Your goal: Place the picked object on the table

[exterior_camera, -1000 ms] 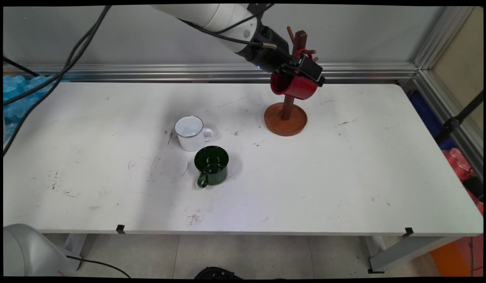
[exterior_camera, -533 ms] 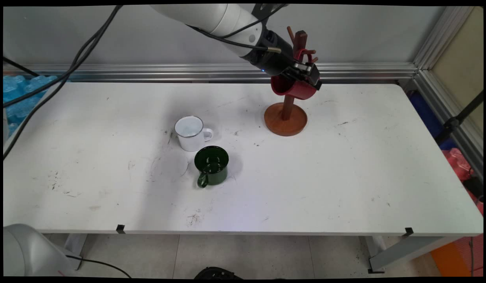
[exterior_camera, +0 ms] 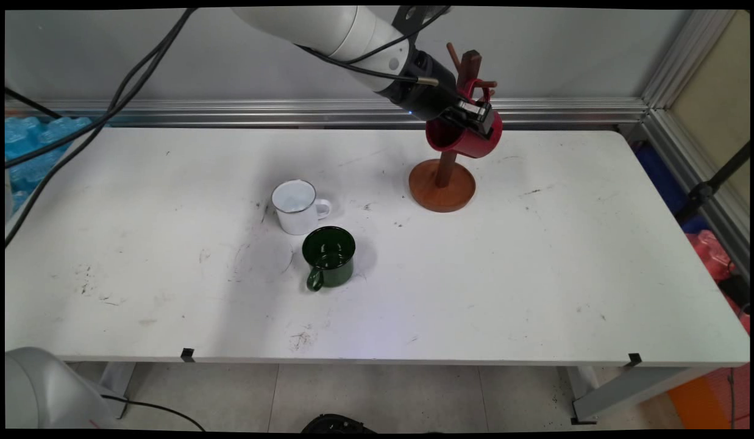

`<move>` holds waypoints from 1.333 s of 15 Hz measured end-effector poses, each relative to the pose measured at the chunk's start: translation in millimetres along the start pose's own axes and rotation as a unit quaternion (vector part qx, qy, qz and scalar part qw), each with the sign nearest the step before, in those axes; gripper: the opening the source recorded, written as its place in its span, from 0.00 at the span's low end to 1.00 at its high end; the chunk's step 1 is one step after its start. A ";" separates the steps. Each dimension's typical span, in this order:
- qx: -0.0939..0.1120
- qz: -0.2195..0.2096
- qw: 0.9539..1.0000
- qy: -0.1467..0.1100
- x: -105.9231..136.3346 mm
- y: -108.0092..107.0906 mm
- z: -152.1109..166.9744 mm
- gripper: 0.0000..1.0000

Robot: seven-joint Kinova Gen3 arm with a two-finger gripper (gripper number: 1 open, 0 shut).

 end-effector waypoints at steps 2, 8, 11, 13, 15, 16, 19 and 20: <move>0.000 0.001 1.000 0.000 -0.5 0.0 0.0 0.00; -0.004 0.007 1.000 0.004 1.2 2.8 -7.0 0.00; -0.009 0.013 1.000 0.010 5.1 6.6 -15.0 0.00; -0.013 0.017 1.000 0.012 7.3 10.2 -20.2 0.00; -0.017 0.020 1.000 0.014 8.5 13.2 -24.8 0.00; -0.019 0.022 0.999 0.015 8.9 15.1 -27.1 0.00; -0.028 0.026 0.999 0.015 8.9 23.6 -33.8 0.00; -0.032 0.028 0.999 0.014 8.3 27.2 -36.3 0.00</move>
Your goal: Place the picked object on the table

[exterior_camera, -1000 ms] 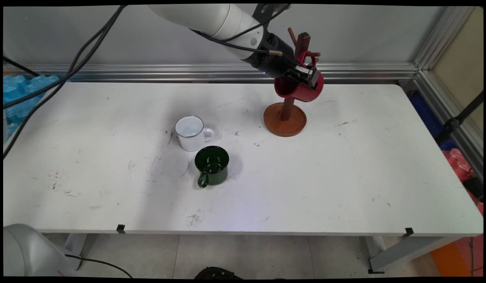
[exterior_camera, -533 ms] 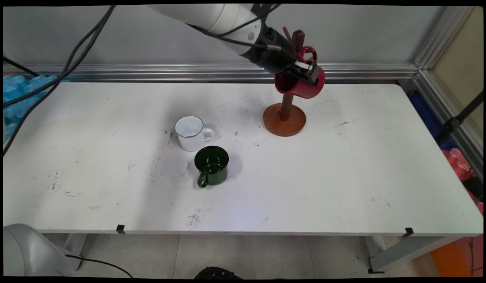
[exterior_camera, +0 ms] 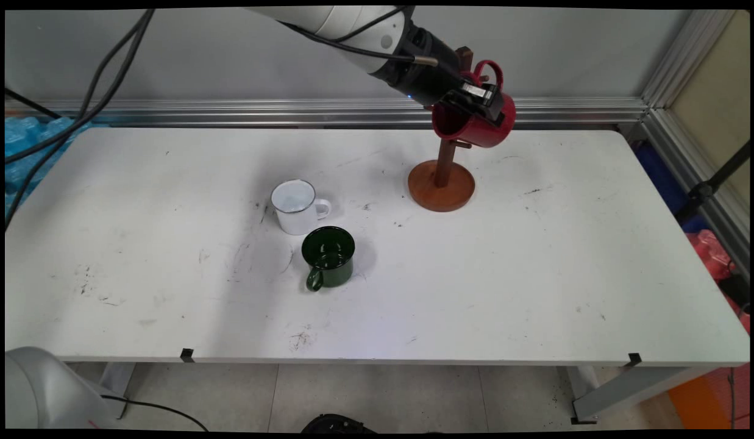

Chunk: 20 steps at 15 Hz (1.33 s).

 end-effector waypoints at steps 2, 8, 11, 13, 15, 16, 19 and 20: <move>-0.007 0.002 1.000 -0.002 -1.1 7.7 -4.4 0.00; -0.016 0.008 1.000 -0.014 -4.7 26.3 -20.8 0.00; -0.003 0.008 1.000 -0.026 -7.2 26.7 -32.5 0.00; 0.009 0.008 0.999 -0.035 -9.0 25.1 -40.4 0.00; 0.025 0.010 0.998 -0.050 -12.7 19.8 -51.3 0.00; 0.035 0.013 0.998 -0.060 -15.1 15.7 -57.2 0.00; 0.055 0.022 0.995 -0.083 -20.3 5.1 -69.2 0.00; 0.060 0.024 0.994 -0.088 -21.4 2.1 -71.8 0.00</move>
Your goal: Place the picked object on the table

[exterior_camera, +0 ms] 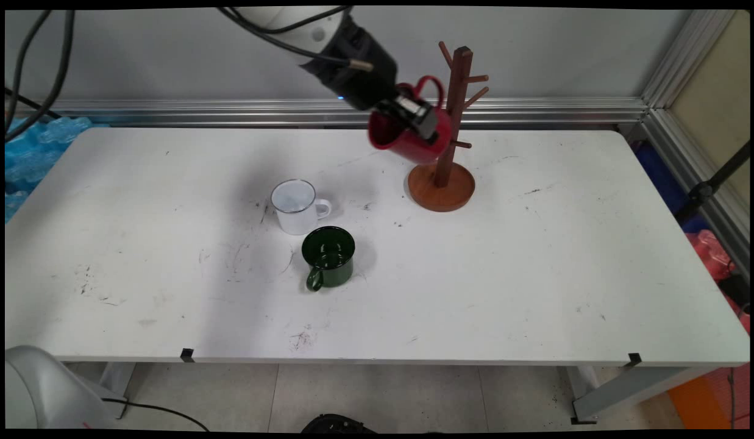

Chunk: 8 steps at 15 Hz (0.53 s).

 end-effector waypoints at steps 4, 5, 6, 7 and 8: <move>0.037 0.013 0.999 -0.035 -7.4 -21.3 -7.7 0.00; 0.048 0.015 0.998 -0.046 -8.6 -27.1 -8.2 0.00; 0.059 0.017 0.996 -0.057 -9.2 -32.5 -8.2 0.00; 0.070 0.017 0.995 -0.067 -9.4 -37.0 -7.5 0.00; 0.081 0.014 0.994 -0.077 -9.1 -41.6 -5.9 0.00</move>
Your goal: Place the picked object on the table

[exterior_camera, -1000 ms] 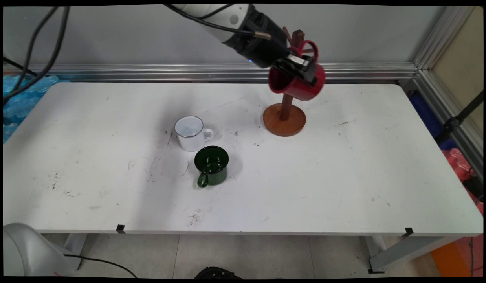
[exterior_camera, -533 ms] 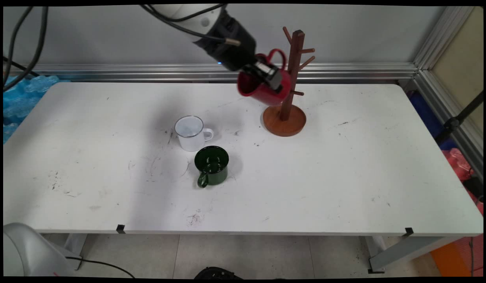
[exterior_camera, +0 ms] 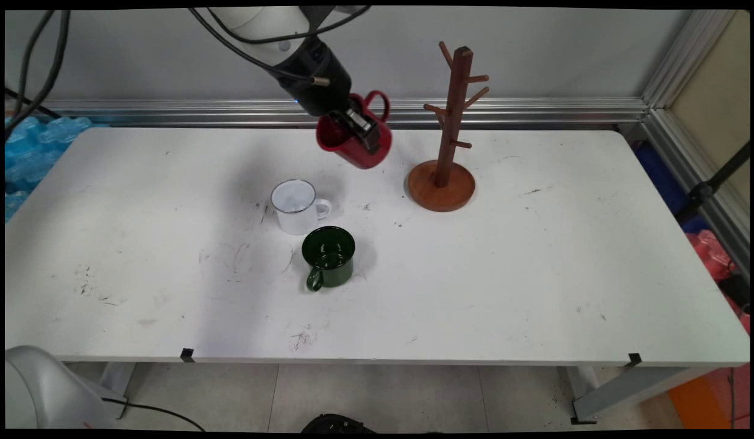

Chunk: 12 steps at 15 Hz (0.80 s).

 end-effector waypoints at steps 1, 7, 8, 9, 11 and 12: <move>0.006 -0.002 1.000 -0.006 0.5 -2.2 1.4 0.00; 0.056 -0.027 0.997 -0.049 14.8 -15.9 24.0 0.00; 0.063 -0.032 0.996 -0.057 18.0 -17.5 30.1 0.00; 0.070 -0.037 0.995 -0.064 21.2 -19.0 36.5 0.00; 0.080 -0.048 0.993 -0.078 26.9 -21.4 49.1 0.00; 0.085 -0.053 0.991 -0.085 29.4 -22.6 56.1 0.00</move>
